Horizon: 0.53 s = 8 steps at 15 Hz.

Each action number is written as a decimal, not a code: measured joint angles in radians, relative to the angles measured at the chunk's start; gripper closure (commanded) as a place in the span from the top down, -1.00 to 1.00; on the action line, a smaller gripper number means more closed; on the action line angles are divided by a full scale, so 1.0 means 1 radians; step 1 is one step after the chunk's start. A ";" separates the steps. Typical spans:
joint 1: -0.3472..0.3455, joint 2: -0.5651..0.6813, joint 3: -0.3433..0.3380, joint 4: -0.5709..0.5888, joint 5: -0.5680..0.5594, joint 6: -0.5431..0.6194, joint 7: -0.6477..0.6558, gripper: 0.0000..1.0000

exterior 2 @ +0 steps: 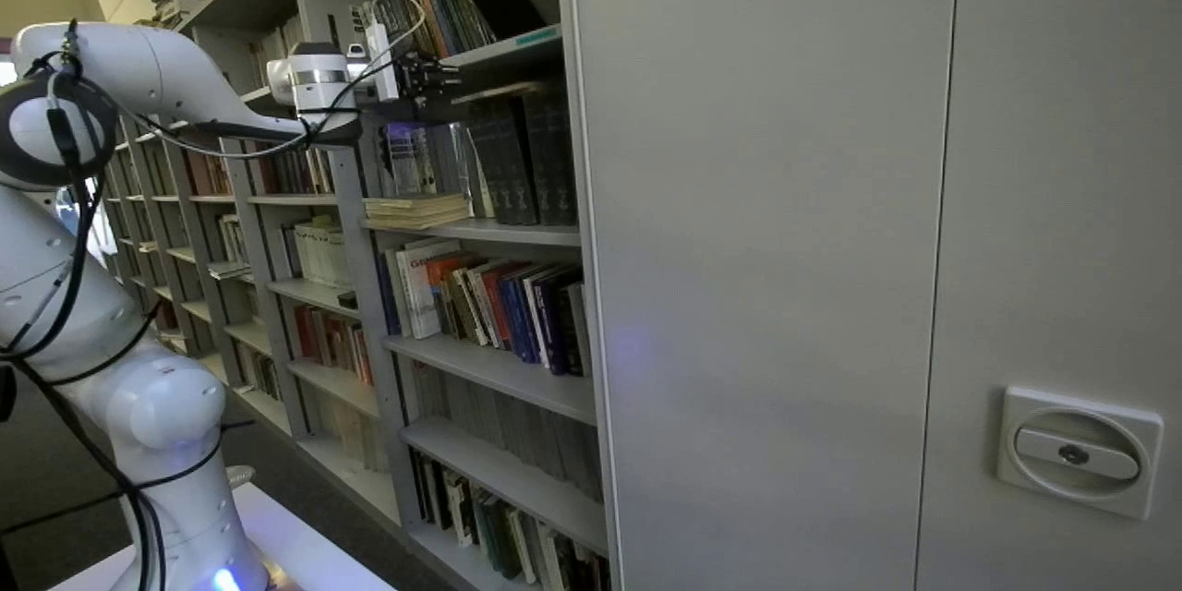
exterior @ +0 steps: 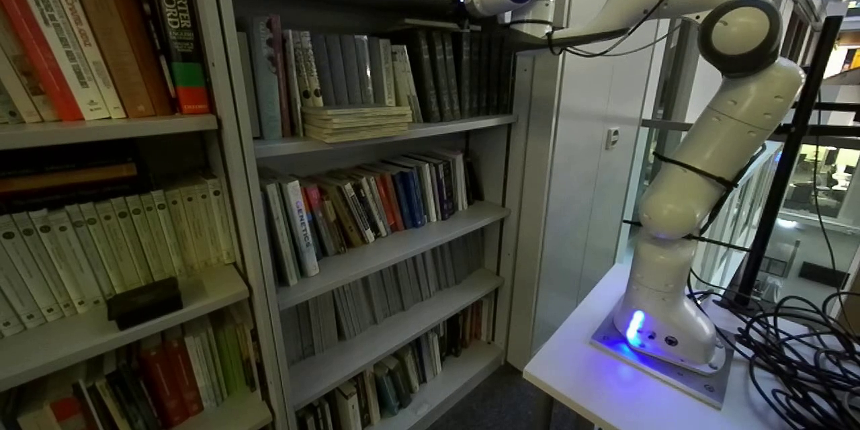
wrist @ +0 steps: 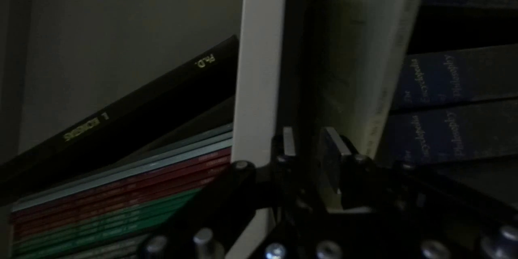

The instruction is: Pick up one of the paper books and put it on top of the large encyclopedia books

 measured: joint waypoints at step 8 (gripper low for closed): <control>0.012 -0.132 0.036 -0.004 -0.034 0.007 0.001 -1.00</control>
